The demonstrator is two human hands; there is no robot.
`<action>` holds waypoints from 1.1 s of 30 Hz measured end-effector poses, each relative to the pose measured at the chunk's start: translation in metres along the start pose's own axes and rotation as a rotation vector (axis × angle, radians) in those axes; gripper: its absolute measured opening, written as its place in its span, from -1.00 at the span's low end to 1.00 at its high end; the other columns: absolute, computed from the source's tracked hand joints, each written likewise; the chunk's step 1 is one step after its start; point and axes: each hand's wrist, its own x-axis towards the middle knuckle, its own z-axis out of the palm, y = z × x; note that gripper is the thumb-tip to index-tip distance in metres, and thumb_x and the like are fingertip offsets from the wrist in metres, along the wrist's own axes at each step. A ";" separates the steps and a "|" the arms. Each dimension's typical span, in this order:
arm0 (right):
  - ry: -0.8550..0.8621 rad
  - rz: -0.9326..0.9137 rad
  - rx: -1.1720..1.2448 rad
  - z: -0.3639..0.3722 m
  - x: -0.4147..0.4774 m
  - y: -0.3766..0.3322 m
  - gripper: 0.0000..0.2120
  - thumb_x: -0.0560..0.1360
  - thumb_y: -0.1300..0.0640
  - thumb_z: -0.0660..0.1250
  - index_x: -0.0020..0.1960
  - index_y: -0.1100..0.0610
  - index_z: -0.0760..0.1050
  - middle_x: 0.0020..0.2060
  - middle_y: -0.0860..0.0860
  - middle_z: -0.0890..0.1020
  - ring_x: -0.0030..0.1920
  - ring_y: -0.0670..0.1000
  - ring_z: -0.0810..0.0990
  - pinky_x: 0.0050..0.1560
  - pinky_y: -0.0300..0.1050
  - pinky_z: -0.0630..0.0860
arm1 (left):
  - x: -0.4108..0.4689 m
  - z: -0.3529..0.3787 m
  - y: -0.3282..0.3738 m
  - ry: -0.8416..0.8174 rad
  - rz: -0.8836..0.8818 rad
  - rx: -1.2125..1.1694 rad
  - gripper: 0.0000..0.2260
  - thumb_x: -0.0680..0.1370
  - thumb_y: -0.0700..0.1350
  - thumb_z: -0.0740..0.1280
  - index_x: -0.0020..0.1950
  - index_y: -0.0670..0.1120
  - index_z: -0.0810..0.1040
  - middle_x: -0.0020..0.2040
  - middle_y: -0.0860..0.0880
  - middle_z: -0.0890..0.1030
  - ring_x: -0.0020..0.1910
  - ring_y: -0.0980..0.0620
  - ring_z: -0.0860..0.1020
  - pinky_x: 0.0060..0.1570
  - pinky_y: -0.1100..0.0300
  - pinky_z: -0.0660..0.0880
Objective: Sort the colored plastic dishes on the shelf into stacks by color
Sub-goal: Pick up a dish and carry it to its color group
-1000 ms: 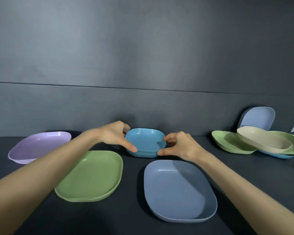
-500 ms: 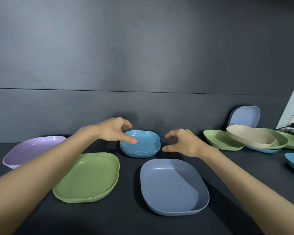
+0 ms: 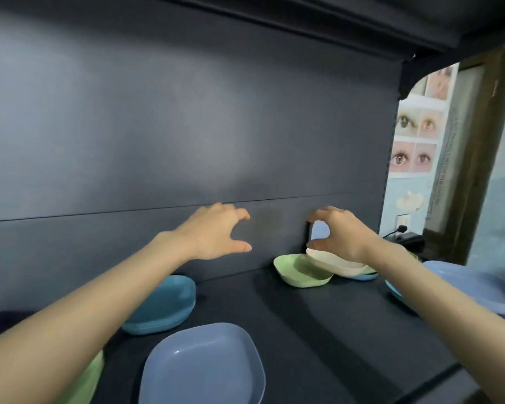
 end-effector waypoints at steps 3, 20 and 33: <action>0.032 0.029 -0.020 -0.016 -0.006 0.036 -0.46 0.46 0.03 0.42 0.38 0.10 0.37 0.33 0.07 0.41 0.32 0.13 0.38 0.27 -0.05 0.34 | 0.019 0.004 0.031 0.021 0.038 0.022 -0.42 0.51 0.19 0.30 0.46 0.03 0.25 0.36 -0.02 0.40 0.37 -0.03 0.29 0.32 0.08 0.24; -0.096 -0.103 0.010 -0.023 0.001 0.220 -0.43 0.47 0.03 0.41 0.42 0.10 0.32 0.40 0.07 0.35 0.38 0.10 0.34 0.35 -0.09 0.28 | 0.091 0.082 0.174 -0.007 -0.168 -0.058 -0.43 0.47 0.24 0.31 0.41 0.05 0.29 0.24 0.02 0.45 0.27 -0.02 0.35 0.19 0.11 0.29; -0.394 -0.113 0.118 0.017 0.048 0.244 -0.40 0.40 -0.10 0.45 0.37 0.05 0.38 0.30 0.02 0.47 0.30 0.05 0.42 0.12 -0.19 0.31 | 0.105 0.135 0.181 -0.108 -0.374 -0.292 -0.31 0.43 0.23 0.38 0.47 0.02 0.26 0.41 0.01 0.35 0.40 0.01 0.27 0.32 0.16 0.25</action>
